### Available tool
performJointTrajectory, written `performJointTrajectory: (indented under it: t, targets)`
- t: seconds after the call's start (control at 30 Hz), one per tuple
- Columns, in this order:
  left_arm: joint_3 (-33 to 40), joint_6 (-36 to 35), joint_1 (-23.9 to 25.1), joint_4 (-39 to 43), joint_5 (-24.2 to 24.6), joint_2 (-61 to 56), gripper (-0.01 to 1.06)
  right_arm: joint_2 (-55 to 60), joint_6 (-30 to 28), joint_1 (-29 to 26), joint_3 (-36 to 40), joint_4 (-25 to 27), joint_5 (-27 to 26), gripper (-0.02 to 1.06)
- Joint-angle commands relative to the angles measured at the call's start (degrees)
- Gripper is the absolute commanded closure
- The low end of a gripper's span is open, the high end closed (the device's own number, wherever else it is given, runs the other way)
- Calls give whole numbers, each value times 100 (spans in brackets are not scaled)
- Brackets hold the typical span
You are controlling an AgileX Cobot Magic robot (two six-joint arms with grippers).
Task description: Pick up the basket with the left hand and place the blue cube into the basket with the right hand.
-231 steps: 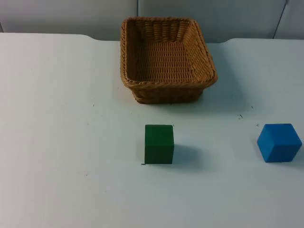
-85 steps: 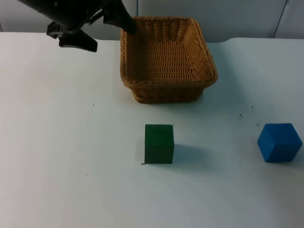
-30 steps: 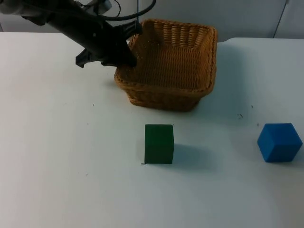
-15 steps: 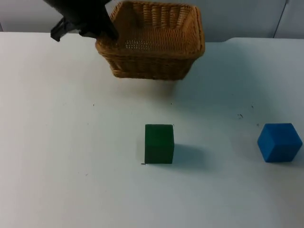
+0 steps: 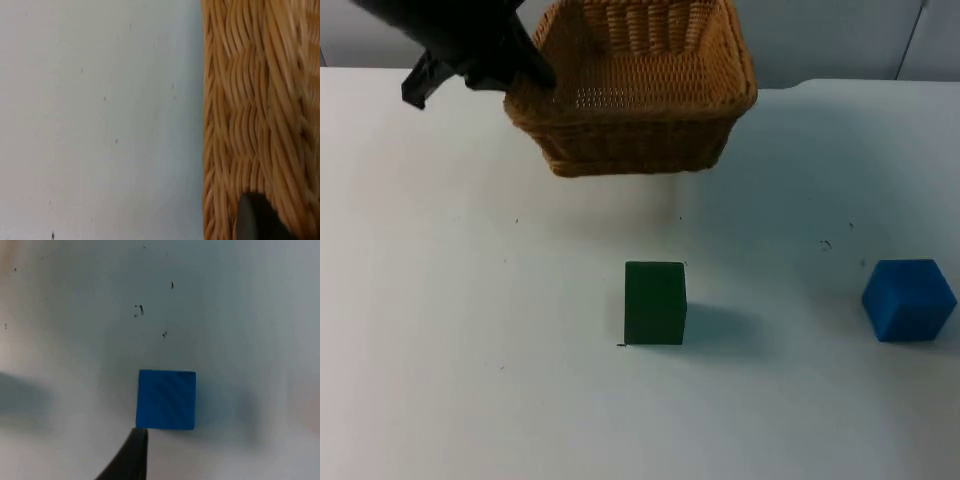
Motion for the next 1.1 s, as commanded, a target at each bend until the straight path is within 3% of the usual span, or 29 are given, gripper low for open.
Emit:
performJointTrajectory:
  t: [0.0, 0.13, 0.5, 0.8, 1.07]
  targets:
    - [361, 428, 38, -611, -269, -365, 105, 3, -46, -41, -27, 18, -108, 4]
    - [1447, 771, 186, -624, -634, -1035, 105, 3, -46, -41, -27, 131, -109, 4]
    - [3524, 1621, 841, -619, -729, -2707, 105, 3, -46, 58, -27, 298, -87, 4]
    - [4339, 1843, 841, -635, -954, -3129, 105, 14, 170, 807, -27, 298, -161, 4]
    - [4613, 2032, 841, -673, -1054, -3214, 105, 175, 314, 948, -27, 298, -219, 4]
